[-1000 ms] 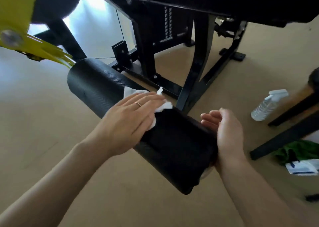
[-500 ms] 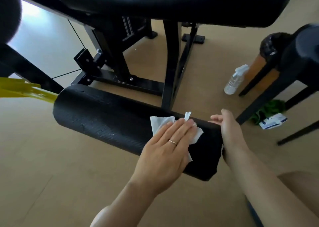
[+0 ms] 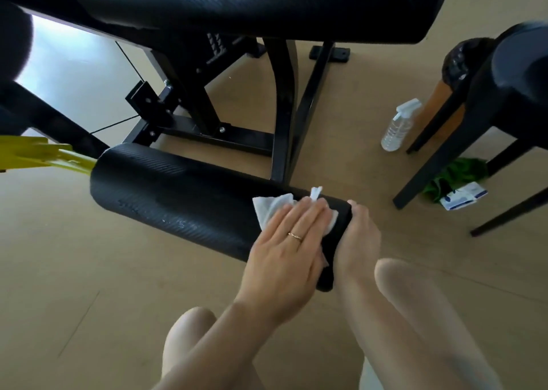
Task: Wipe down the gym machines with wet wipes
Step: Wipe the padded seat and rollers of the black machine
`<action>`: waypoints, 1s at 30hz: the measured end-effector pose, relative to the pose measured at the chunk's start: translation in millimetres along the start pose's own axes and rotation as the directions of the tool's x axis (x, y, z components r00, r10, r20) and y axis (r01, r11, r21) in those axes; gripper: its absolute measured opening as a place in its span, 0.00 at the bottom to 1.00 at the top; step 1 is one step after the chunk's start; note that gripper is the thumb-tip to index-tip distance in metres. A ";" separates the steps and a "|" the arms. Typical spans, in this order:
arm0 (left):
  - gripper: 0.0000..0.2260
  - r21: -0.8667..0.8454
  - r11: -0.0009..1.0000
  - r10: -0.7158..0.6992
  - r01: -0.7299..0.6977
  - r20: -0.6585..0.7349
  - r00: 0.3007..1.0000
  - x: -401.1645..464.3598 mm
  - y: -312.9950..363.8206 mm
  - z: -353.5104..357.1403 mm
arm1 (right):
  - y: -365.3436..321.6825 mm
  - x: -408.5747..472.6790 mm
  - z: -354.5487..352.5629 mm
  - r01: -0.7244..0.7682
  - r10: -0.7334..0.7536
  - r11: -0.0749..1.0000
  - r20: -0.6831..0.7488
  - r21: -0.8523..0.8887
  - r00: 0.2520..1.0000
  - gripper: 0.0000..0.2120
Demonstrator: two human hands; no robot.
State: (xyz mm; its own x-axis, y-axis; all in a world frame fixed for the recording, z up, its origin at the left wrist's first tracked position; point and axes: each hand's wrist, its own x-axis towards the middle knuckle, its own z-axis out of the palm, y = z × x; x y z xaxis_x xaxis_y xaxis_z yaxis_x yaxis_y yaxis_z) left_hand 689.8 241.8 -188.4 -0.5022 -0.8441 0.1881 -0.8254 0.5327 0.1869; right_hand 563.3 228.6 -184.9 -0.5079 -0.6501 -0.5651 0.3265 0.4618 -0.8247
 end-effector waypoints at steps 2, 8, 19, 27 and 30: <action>0.23 0.006 0.998 0.067 -0.067 0.047 0.997 0.4 1.2 0.4 | 1.0 0.4 0.6 0.003 -0.003 1.000 -0.001 0.016 1.000 0.16; 0.22 0.015 0.948 -0.318 0.319 -0.055 0.946 -13.4 -87.9 -36.9 | 9.3 1.2 0.9 0.018 -0.018 1.000 0.063 0.013 0.998 0.23; 0.21 -0.047 0.909 -0.417 0.414 -0.112 0.902 -7.7 -101.3 -33.1 | 4.7 3.1 2.3 -0.026 0.027 0.999 0.038 -0.036 0.999 0.25; 0.21 -0.026 0.996 -0.085 0.086 0.030 0.996 -11.2 -111.5 -36.9 | -0.2 -4.7 3.5 -0.001 -0.011 0.993 -0.093 -0.121 0.996 0.17; 0.21 -0.005 0.969 -0.247 0.247 -0.056 0.967 -16.2 -194.9 -53.8 | -0.4 -5.9 3.5 0.016 -0.025 0.997 -0.114 -0.082 0.993 0.17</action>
State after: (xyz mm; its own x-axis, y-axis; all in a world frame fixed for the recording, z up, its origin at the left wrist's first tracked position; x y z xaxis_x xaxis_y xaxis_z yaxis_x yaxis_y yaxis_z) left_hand 872.7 154.9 -176.0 -0.2674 -0.9448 0.1895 -0.9225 0.3078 0.2328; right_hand 568.9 230.1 -181.3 -0.6034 -0.5888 -0.5378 0.2522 0.4989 -0.8292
